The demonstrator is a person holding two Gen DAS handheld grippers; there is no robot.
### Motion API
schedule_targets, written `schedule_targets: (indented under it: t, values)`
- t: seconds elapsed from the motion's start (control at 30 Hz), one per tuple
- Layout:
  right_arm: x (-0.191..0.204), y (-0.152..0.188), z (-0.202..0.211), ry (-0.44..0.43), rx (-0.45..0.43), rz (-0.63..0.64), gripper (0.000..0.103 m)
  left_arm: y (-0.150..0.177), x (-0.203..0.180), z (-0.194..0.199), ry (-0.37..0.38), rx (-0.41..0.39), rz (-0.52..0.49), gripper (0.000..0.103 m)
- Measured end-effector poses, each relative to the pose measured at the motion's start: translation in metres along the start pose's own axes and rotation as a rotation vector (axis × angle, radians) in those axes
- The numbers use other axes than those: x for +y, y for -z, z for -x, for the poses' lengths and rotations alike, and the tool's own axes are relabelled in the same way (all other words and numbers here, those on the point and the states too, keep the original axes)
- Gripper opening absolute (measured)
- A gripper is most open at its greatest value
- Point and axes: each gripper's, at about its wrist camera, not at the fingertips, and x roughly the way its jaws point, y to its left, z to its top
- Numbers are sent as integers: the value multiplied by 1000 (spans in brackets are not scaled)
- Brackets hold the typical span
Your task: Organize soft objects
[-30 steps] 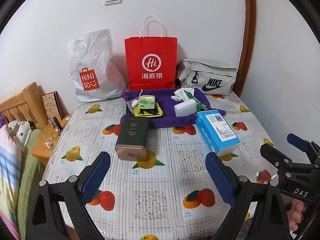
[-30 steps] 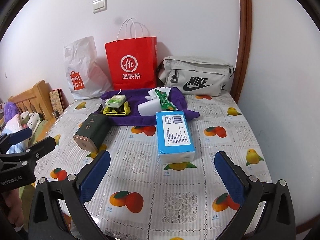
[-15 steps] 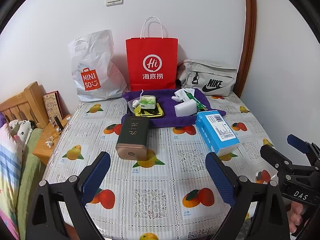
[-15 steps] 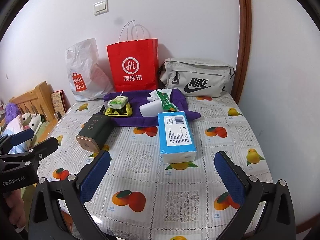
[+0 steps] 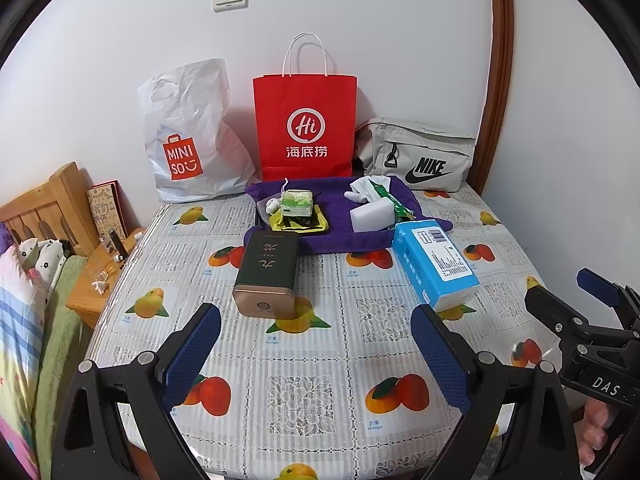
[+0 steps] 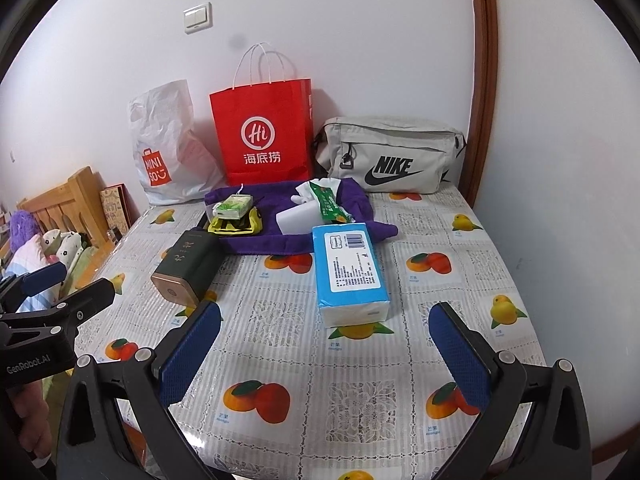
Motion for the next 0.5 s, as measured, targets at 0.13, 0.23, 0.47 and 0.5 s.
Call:
schedule_targets:
  t: [0.13, 0.23, 0.47, 0.5]
  values:
    - [0, 0, 0, -1, 1, -1, 102, 1, -1, 1, -1, 1, -1, 96]
    - [0, 0, 0, -1, -1, -1, 102, 0, 0, 1, -1, 0, -2, 96]
    - [1, 1, 3, -3, -4, -1, 102, 1, -1, 1, -1, 1, -1, 96]
    - [2, 1, 3, -4, -4, -2, 102, 0, -1, 1, -1, 0, -1, 96]
